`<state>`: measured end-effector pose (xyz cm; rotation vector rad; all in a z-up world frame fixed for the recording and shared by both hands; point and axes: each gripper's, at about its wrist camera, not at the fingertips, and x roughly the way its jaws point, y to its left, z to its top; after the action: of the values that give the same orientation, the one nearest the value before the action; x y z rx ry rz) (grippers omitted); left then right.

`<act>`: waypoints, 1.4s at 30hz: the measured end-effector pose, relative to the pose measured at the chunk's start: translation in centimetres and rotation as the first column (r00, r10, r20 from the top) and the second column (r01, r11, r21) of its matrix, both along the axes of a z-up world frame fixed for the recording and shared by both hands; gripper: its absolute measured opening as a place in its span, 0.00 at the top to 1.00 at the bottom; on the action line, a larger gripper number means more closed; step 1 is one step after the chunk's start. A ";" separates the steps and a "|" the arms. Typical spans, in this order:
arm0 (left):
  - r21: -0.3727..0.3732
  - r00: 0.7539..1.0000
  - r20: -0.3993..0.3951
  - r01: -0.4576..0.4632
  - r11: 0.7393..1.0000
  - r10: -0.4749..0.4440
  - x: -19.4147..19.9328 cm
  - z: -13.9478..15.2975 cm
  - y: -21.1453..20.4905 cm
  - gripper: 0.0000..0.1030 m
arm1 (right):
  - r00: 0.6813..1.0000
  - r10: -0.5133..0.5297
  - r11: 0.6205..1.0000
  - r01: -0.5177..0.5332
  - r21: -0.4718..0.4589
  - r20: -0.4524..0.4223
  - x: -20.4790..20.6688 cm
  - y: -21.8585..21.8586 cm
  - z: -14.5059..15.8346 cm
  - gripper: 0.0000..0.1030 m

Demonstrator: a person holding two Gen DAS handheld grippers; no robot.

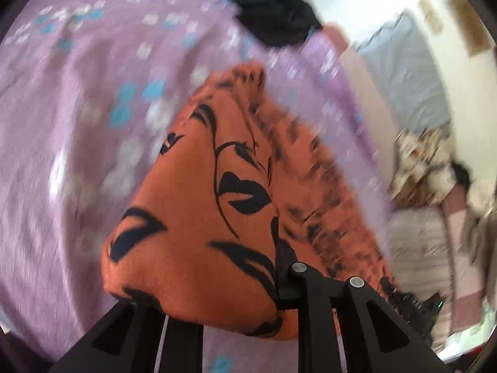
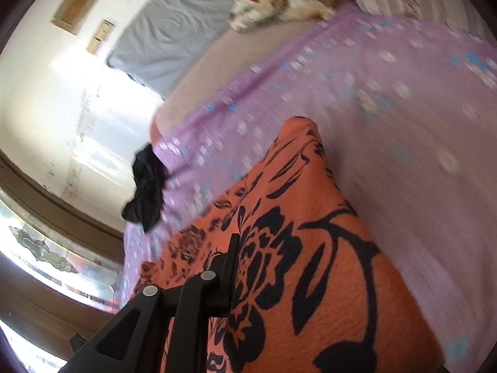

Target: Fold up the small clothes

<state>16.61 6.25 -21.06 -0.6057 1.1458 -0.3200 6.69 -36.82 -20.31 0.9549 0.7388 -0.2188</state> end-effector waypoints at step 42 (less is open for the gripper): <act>0.225 0.988 0.151 -0.050 0.973 0.016 0.4 4.2 4.7 0.36 | 0.989 0.081 0.996 -0.074 -0.058 0.120 0.0 6.0 6.2 0.76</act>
<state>17.02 10.91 -16.87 -0.3913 1.0105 -0.1979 6.68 -30.78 -14.07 0.8787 0.6525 -0.1100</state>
